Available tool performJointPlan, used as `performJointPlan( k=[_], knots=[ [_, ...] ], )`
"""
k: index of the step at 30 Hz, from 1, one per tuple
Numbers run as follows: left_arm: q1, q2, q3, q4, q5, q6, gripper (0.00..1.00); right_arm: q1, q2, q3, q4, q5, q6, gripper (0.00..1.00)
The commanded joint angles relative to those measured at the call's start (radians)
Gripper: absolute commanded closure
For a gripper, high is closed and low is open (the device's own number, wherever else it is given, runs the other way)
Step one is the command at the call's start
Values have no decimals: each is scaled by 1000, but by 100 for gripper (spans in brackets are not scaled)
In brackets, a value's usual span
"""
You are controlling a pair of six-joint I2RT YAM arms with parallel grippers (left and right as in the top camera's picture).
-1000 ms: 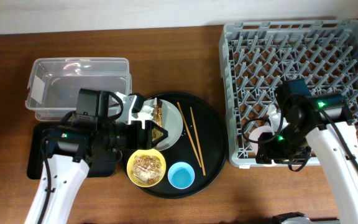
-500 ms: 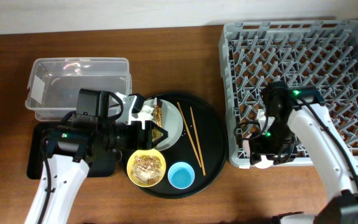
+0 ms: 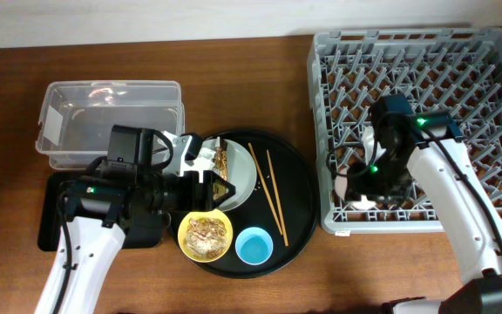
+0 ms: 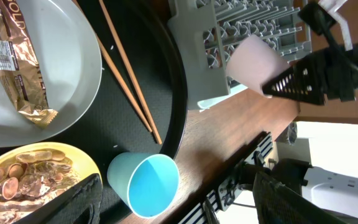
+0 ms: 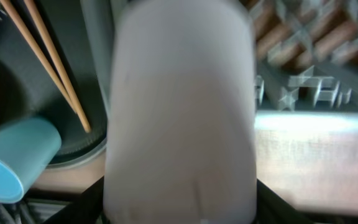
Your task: Sort waste into correct bins and load items into the dishwasher rack
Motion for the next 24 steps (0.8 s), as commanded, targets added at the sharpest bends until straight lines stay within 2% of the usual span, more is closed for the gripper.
performJointPlan(
  k=[1,3,6,9,13,14,15,16,18,19,20,22,24],
  knots=[
    [-2,-9,9,-5,-3,10,23,-3,3,27,50,1,27,41],
    [-2,-9,9,-8,-3,10,23,-3,3,27,64,1,26,33],
    [-2,-9,9,-8,-3,10,23,-3,3,27,71,1,26,31],
    [-2,-9,9,-8,-3,10,23,-3,3,27,79,1,26,16],
    [-4,-9,9,-8,-4,10,23,-3,-11,45,56,-6,26,16],
    [-14,-9,9,-8,-23,10,35,-1,-36,58,45,-34,23,17],
    [-36,-9,9,-9,-85,10,44,-1,-74,65,45,-88,17,17],
    [-79,-9,6,-11,-182,9,47,-1,-126,66,50,-137,17,17],
    [-190,-6,-20,-15,-383,-8,47,-1,-238,66,58,-194,19,17],
    [-263,-2,-51,-18,-511,-52,46,-1,-314,66,56,-217,19,17],
    [-304,2,-76,-14,-578,-82,46,-1,-352,66,51,-219,19,17],
    [-386,26,-139,29,-639,-131,46,-1,-449,66,31,-219,19,14],
    [-437,74,-184,100,-639,-154,47,-1,-526,66,11,-219,19,14]
  ],
)
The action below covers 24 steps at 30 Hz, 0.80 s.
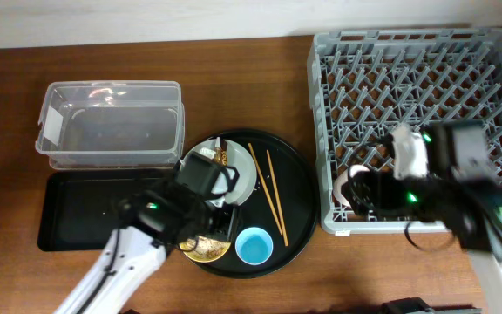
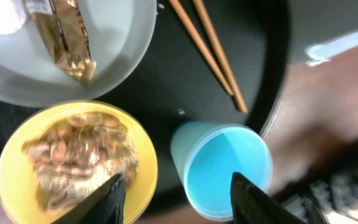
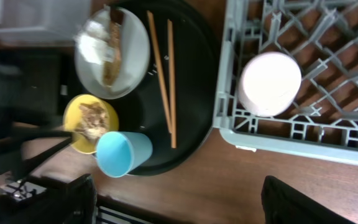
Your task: Sort waste into correct bins and load items into the dishwasher rack
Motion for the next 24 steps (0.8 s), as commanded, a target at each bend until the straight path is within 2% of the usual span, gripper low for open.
performJointPlan(
  k=[1,4,7,12,14,17,19,20,21,23,24],
  knots=[
    [-70,93,-55,73,-114,-65,49,-1,-85,9,-26,-25,-6,14],
    [-111,201,-55,126,-94,-85,70,-1,-127,9,-64,-26,-6,14],
    [-130,254,-55,145,-91,-117,100,-1,-126,-10,-107,-25,-6,15],
    [-127,198,33,101,-52,-116,100,-1,-126,-133,-100,-25,-7,18],
    [-100,138,91,71,31,-71,100,-1,-126,-200,-71,-55,-41,19],
    [42,30,146,100,442,59,100,-1,-126,-275,12,-331,-251,23],
    [143,-8,146,137,740,99,100,-1,-126,-292,68,-498,-331,23],
    [200,-17,146,161,887,100,100,-1,-126,-294,117,-602,-351,21],
    [226,-18,146,175,963,99,100,-1,-126,-294,157,-653,-346,20],
    [289,-18,146,258,1195,97,100,3,-122,-294,272,-739,-256,19],
    [303,-18,146,274,1223,83,100,15,-122,-294,325,-782,-256,18]
  ],
)
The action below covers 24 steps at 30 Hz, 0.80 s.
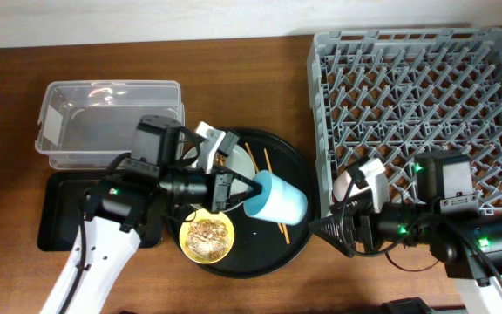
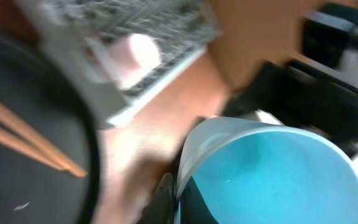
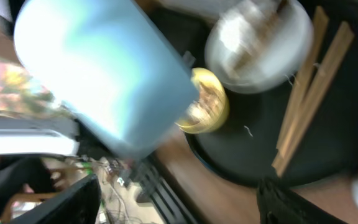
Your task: Sort waste into correct bins and load items into the dishwasher rack
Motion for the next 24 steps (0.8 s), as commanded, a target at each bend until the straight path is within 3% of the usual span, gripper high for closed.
performJointPlan(
  k=[1,5,7,12,17,19,20,21,24],
  knots=[
    [52,-7,14,55,362,20,100,28,-2,0,129,-249,35,17],
    [52,-7,14,55,371,20,100,117,13,0,363,-259,183,16],
    [52,-7,14,55,370,20,100,184,42,0,427,-195,239,21],
    [52,-7,14,77,352,21,100,274,66,0,416,-192,240,38],
    [52,-7,14,77,335,21,99,272,24,1,363,-60,241,46],
    [52,-7,14,76,313,21,48,269,-8,9,335,23,241,49],
    [52,-7,14,71,258,21,34,245,-33,27,268,117,245,49],
    [52,-7,14,54,205,20,1,209,-50,55,186,177,244,49],
    [52,-7,14,5,84,20,1,61,-64,180,-101,394,244,49]
  ],
)
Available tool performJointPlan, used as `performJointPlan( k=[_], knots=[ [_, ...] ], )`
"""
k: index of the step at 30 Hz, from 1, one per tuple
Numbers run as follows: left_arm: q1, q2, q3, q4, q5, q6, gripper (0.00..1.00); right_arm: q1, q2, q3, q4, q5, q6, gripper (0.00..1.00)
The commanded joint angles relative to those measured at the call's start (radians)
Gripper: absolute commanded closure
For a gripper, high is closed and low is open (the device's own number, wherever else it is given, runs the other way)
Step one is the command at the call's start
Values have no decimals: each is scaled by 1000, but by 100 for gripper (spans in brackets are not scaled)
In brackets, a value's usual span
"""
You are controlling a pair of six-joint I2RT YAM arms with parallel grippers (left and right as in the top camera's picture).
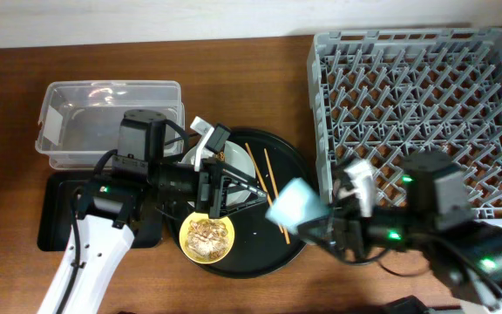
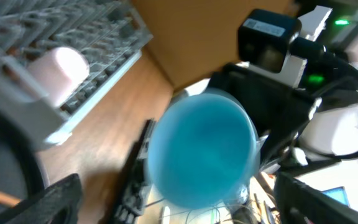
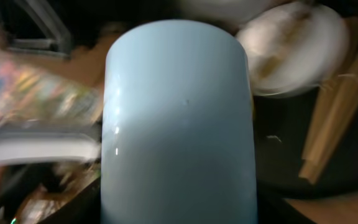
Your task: Sort waste into correct bins and load items into the dishwasher rack
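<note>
A light blue cup (image 1: pixel 295 209) hangs over the right edge of the round black tray (image 1: pixel 260 257), and my right gripper (image 1: pixel 310 223) is shut on it. That cup (image 3: pixel 179 124) fills the right wrist view. In the left wrist view the blue cup (image 2: pixel 201 149) shows mouth-on, apart from my fingers. My left gripper (image 1: pixel 255 190) is open just left of it, above the tray. A pink cup (image 2: pixel 58 65) stands upside down in the front left corner of the grey dishwasher rack (image 1: pixel 408 87).
On the tray are a yellow bowl of scraps (image 1: pixel 206 237), a white plate (image 1: pixel 238 164) with a wrapper, and two chopsticks (image 1: pixel 266 172). A clear plastic bin (image 1: pixel 111 122) stands at the back left. A flat black tray (image 1: pixel 59 218) lies in front of it.
The blue cup has passed from my left gripper to my right one. My left gripper is now open and has drawn back a little to the left.
My right gripper held the pink cup over the rack's front left corner. Then the cup stood in the rack and my left gripper was open over the blue cup. Then the left held the blue cup up toward the right arm, which now holds it.
</note>
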Motion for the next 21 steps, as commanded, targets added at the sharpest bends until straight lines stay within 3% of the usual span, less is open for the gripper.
performJointPlan(
  k=[1,6,9,14,20,21],
  knots=[
    [0,-9,14,-54,-188,8,1,-158,-8,155,-209,373,5,49],
    [-1,-9,14,-153,-338,8,1,-370,87,219,-294,714,57,49],
    [-1,-9,14,-203,-396,9,1,-458,290,219,-321,719,57,48],
    [-1,-9,14,-212,-408,16,1,-466,606,275,-286,703,56,44],
    [-2,-9,14,-217,-414,24,1,-467,798,349,-237,705,56,43],
    [-4,-9,14,-219,-417,24,1,-467,806,349,-233,704,57,39]
  ],
)
